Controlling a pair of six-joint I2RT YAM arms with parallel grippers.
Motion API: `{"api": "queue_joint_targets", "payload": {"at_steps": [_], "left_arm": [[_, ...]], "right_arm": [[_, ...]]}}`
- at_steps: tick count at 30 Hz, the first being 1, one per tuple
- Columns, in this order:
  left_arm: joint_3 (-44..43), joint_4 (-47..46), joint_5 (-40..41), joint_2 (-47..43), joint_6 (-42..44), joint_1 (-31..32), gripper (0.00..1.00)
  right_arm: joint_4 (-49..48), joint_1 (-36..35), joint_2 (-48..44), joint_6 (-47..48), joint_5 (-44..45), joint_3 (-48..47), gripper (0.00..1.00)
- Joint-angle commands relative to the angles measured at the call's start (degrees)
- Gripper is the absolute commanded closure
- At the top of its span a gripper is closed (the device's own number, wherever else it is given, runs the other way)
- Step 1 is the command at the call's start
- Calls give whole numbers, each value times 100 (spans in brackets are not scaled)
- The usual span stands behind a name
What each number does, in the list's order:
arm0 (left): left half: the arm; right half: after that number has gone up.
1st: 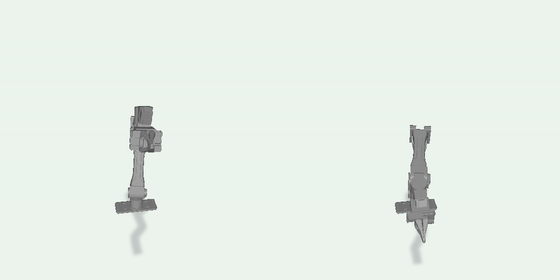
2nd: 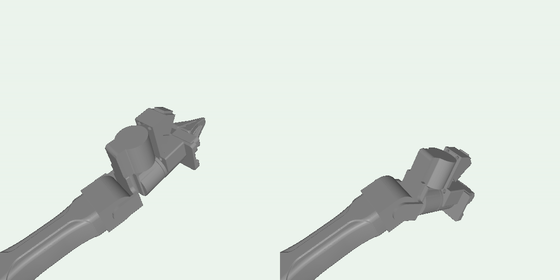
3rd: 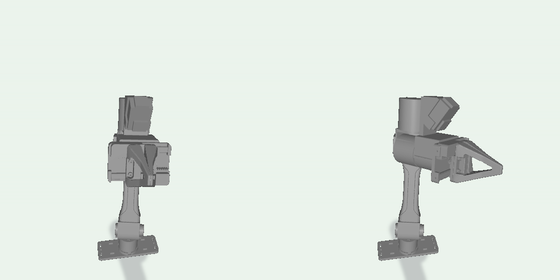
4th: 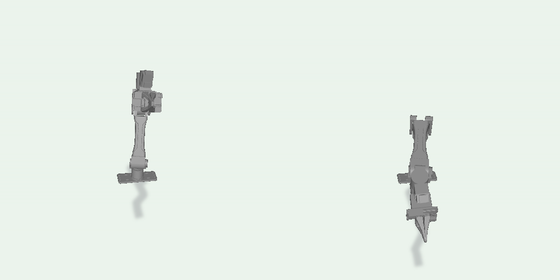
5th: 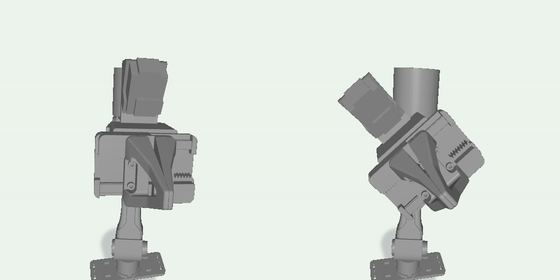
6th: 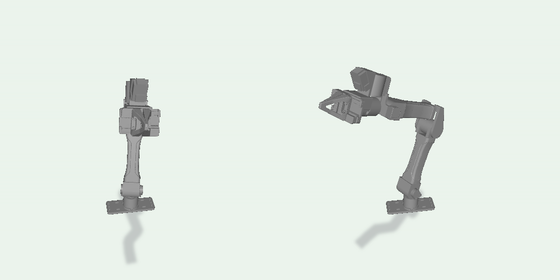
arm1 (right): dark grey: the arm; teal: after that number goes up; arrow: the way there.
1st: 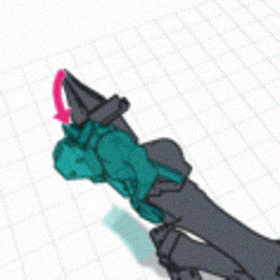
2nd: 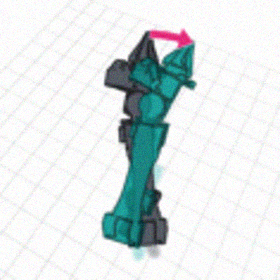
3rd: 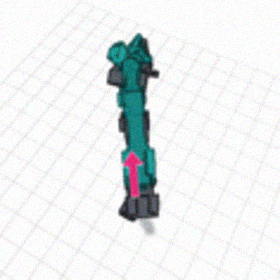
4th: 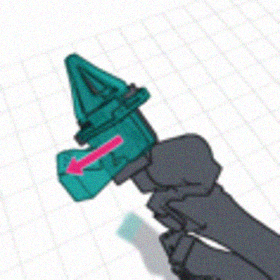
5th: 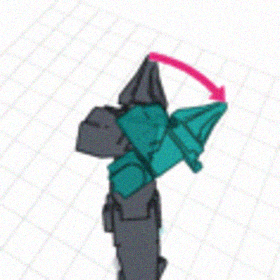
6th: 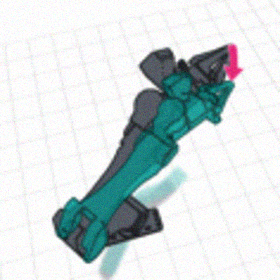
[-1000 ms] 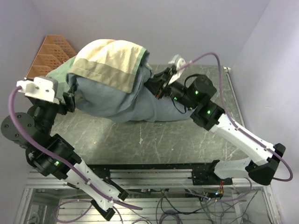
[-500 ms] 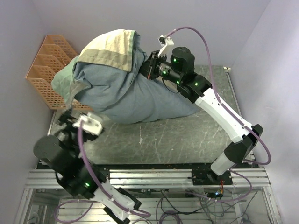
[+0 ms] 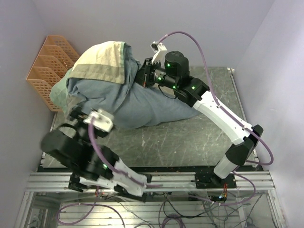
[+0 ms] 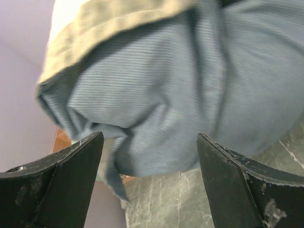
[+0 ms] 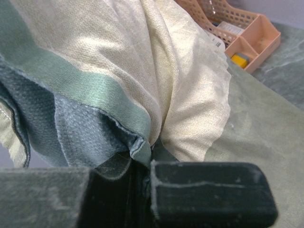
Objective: Remove the pillowcase from the pillow
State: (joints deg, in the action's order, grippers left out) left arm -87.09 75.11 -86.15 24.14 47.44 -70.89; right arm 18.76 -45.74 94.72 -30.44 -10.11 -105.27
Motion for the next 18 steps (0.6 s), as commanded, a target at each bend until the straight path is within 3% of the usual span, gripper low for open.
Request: {"api": "queue_joint_targets", "payload": {"at_steps": [1, 5, 8, 12, 18], "left_arm": [[-251, 943, -483, 1380, 368, -652, 2], [-237, 1023, -289, 2645, 252, -656, 0], [69, 1016, -98, 3035, 785, -660, 0], [788, 997, -100, 2614, 2245, -674, 0], [1815, 782, -524, 1804, 5822, -639, 0]], "right_arm": [[-34, -13, -422, -19, 30, 213, 100], [66, -7, -487, 149, 214, 412, 100], [-4, -12, -540, 206, 320, 643, 100], [-140, -33, -589, 250, 359, 815, 100], [-335, -98, -651, 383, 540, 1081, 100]]}}
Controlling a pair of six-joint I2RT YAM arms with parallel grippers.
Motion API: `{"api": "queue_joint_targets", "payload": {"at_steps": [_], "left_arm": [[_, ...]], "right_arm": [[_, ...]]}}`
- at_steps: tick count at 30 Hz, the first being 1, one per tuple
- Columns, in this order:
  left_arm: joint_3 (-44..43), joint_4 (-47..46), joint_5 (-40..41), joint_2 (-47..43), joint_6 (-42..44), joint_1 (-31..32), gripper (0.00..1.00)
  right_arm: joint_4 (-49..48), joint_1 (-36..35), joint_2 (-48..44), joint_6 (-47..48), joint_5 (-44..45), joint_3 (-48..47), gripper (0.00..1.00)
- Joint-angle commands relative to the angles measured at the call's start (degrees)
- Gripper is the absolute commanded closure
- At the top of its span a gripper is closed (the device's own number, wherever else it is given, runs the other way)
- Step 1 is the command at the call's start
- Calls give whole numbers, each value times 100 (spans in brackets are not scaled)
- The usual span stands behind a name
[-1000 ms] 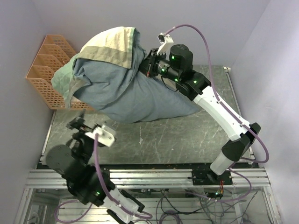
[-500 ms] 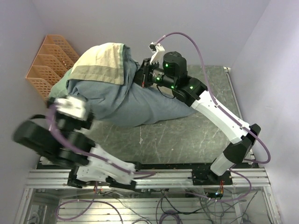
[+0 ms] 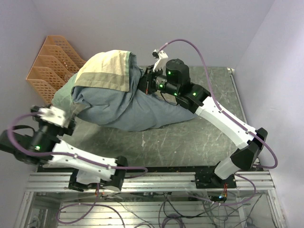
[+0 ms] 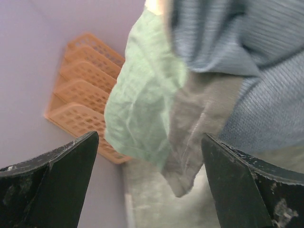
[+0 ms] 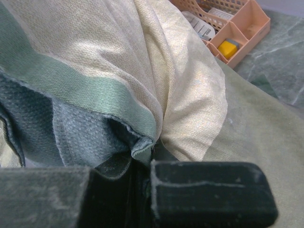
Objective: Remove the pillowcase from the pillow
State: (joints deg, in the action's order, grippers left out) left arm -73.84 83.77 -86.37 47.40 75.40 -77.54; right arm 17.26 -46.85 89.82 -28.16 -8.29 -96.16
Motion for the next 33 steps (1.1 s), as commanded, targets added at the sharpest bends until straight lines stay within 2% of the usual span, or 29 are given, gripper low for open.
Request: {"api": "queue_joint_targets", "payload": {"at_steps": [1, 4, 8, 11, 15, 19, 21, 23, 25, 27, 29, 30, 31, 33], "left_arm": [[645, -120, -499, -601, 3704, 104, 0], [769, -427, -493, -467, 5094, 343, 0], [695, 43, -486, 204, 7863, 651, 0], [559, -822, -486, 494, 7983, 716, 1], [-303, -13, -482, 970, 7889, 769, 1], [-793, -40, -469, 1387, 7981, 1005, 0], [-600, -1362, -454, 1328, 7982, 1252, 0], [-189, -3211, -412, 1223, 7958, 1665, 0], [32, -4945, -54, 1301, 7651, 2280, 1], [-125, -6139, 561, 1506, 7196, 2981, 1], [-98, -7699, 1331, 1767, 6445, 3754, 1], [33, -8987, 1792, 1951, 5860, 4235, 1], [198, -10483, 2493, 2182, 5033, 5015, 1], [205, -13115, 4215, 2878, 3683, 6352, 1]], "right_arm": [[-226, 11, -167, 171, 387, 225, 100], [-349, 13, -152, 175, 418, 343, 100], [-447, 9, -58, 138, 367, 412, 100], [-513, -6, -35, 119, 388, 442, 100], [-683, -21, -46, 38, 380, 541, 100], [-759, -106, -33, 24, 415, 589, 100], [-765, -144, -19, 72, 469, 610, 100], [-769, -148, -10, 109, 510, 655, 100], [-777, -141, -9, 149, 539, 689, 100], [-781, -140, 5, 194, 574, 703, 100], [-814, -145, 18, 237, 588, 720, 100], [-820, -143, 31, 257, 588, 709, 100], [-832, -144, 45, 263, 580, 704, 100], [-869, -143, 49, 310, 541, 708, 100]]}}
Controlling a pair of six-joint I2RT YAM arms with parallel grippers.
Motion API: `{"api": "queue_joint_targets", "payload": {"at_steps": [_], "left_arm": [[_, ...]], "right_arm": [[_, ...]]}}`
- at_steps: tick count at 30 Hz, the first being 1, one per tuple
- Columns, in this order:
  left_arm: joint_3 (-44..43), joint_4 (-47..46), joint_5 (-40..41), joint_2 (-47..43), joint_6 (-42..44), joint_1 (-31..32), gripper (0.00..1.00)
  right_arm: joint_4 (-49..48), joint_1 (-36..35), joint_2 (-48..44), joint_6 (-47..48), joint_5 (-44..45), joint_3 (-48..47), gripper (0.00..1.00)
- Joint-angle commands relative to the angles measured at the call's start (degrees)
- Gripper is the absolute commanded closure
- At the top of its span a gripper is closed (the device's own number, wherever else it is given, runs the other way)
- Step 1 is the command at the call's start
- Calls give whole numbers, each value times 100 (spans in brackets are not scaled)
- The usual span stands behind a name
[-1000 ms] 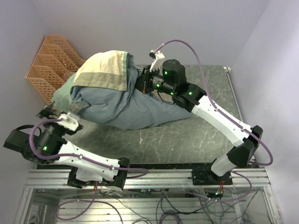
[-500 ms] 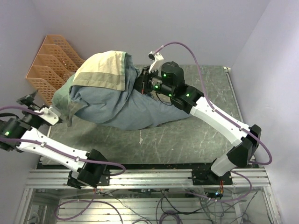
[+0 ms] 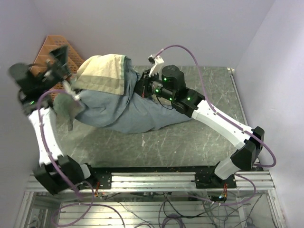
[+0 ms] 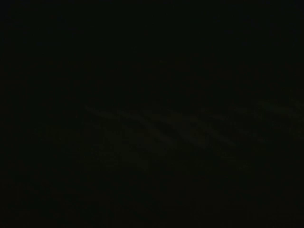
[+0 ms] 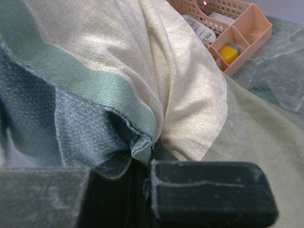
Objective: Remove the pillowcase from the pillow
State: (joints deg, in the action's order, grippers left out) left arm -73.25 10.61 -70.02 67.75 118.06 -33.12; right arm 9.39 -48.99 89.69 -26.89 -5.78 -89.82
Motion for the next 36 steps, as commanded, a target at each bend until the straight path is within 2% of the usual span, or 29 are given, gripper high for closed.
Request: {"api": "queue_joint_targets", "payload": {"at_steps": [1, 4, 5, 7, 9, 11, 13, 15, 17, 19, 20, 25, 28, 31, 34, 36], "left_arm": [[-66, -6613, 3497, 1226, -730, 2516, 2], [-724, -7643, 5767, 2016, -1080, 4034, 2], [-883, -7550, 6448, 2098, -1097, 4474, 2], [-1212, -6574, 8059, 1955, -1409, 5391, 2], [-1795, -5115, 9945, 1788, -2342, 6252, 2], [-2357, -3686, 10909, 1734, -3473, 6771, 2], [-2427, -2919, 11795, 1608, -4404, 7216, 2], [-2362, -2317, 12277, 1397, -5464, 7615, 2], [-2632, -995, 12555, 1304, -6910, 7885, 2], [-2956, 473, 12475, 1275, -8380, 7971, 2], [-2960, 1087, 12310, 1202, -8787, 7999, 2], [-2306, 2217, 10637, 475, -9014, 8090, 2], [-2095, 2633, 10057, 109, -9018, 8102, 1], [-1992, 2676, 10214, -172, -8961, 8096, 0], [-1995, 1972, 10744, -420, -8738, 8058, 1], [-1983, 1056, 11156, -494, -8514, 7964, 1]], "right_arm": [[-97, 80, 62, 214, 282, 77, 100], [-138, 91, 28, 278, 258, 88, 100], [-139, 105, 30, 302, 222, 78, 100], [-133, 121, 14, 344, 135, 45, 100], [-141, 125, -23, 398, 39, 28, 100], [-159, 138, -87, 437, -81, 44, 100], [-285, 155, -168, 445, -259, 123, 100], [-415, 180, -238, 464, -547, 219, 100], [-412, 208, -257, 490, -878, 230, 100], [-319, 206, -238, 545, -1161, 142, 100], [-281, 213, -233, 567, -1324, 121, 100], [-219, 208, -203, 487, -1639, -12, 100], [-122, 201, -159, 502, -1631, -150, 100], [114, 221, -56, 673, -1347, -316, 100], [370, 331, 160, 721, -1179, -531, 100], [386, 456, 275, 656, -1206, -620, 100]]}}
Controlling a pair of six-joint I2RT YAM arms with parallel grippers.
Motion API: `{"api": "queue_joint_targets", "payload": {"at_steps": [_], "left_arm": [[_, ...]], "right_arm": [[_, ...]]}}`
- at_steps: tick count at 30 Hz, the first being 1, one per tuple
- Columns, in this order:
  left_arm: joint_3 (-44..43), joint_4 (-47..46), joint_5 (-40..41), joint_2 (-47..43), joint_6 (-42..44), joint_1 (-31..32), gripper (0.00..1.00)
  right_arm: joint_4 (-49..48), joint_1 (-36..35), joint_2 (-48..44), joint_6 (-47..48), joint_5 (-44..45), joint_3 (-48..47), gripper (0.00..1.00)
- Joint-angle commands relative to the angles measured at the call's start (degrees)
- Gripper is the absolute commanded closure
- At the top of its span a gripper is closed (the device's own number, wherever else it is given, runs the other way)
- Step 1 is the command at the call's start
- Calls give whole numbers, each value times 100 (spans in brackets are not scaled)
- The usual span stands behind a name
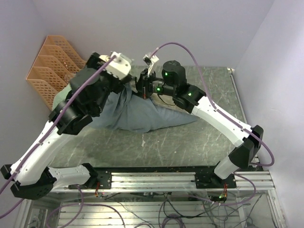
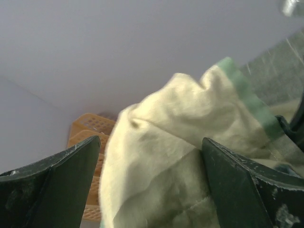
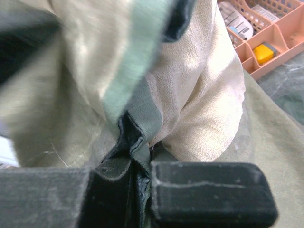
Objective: Remove the pillowcase from the pillow
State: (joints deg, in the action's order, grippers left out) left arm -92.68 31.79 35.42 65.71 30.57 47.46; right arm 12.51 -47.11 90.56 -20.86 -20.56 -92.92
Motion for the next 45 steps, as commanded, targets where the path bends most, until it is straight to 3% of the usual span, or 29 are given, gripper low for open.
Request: {"api": "queue_joint_targets", "payload": {"at_steps": [1, 5, 7, 9, 12, 14, 16, 20, 24, 27, 29, 35, 45], "left_arm": [[-59, -1409, 769, -286, 343, -154, 1], [-135, -3154, 1582, -102, 874, -346, 4], [-185, -3380, 1671, -33, 1049, -417, 3], [-665, -1450, 755, 16, 488, -413, 0], [-970, 1318, -1608, -33, -26, -411, 0], [-614, 2269, -2330, -159, 95, -387, 0], [-64, 2594, -2461, -335, 207, -376, 0], [704, 2086, -2307, -636, 550, -378, 1], [1241, 1025, -1380, -626, 900, -372, 1], [1456, 556, -1126, -633, 1112, -385, 5], [1530, 413, -1048, -636, 1137, -379, 13], [1546, -99, -611, -697, 1257, -427, 59], [1036, -803, -143, -609, 1251, -485, 93]], "right_arm": [[27, 333, 230, -5, 246, -310, 100], [-117, 558, 297, -183, 28, -239, 100], [-131, 681, 315, -285, -99, -205, 100], [-106, 842, 351, -370, -175, -220, 100], [-122, 1118, 455, -621, -329, -321, 100], [-152, 1189, 490, -667, -359, -412, 100], [-134, 1195, 520, -689, -378, -504, 100], [-128, 1187, 535, -727, -452, -538, 100], [-310, 1184, 390, -766, -508, -293, 100], [-377, 1182, 285, -776, -536, -166, 100], [-408, 1186, 228, -779, -583, -112, 100], [-463, 1189, 16, -693, -659, 126, 100], [-614, 1158, -133, -731, -708, 478, 100]]}}
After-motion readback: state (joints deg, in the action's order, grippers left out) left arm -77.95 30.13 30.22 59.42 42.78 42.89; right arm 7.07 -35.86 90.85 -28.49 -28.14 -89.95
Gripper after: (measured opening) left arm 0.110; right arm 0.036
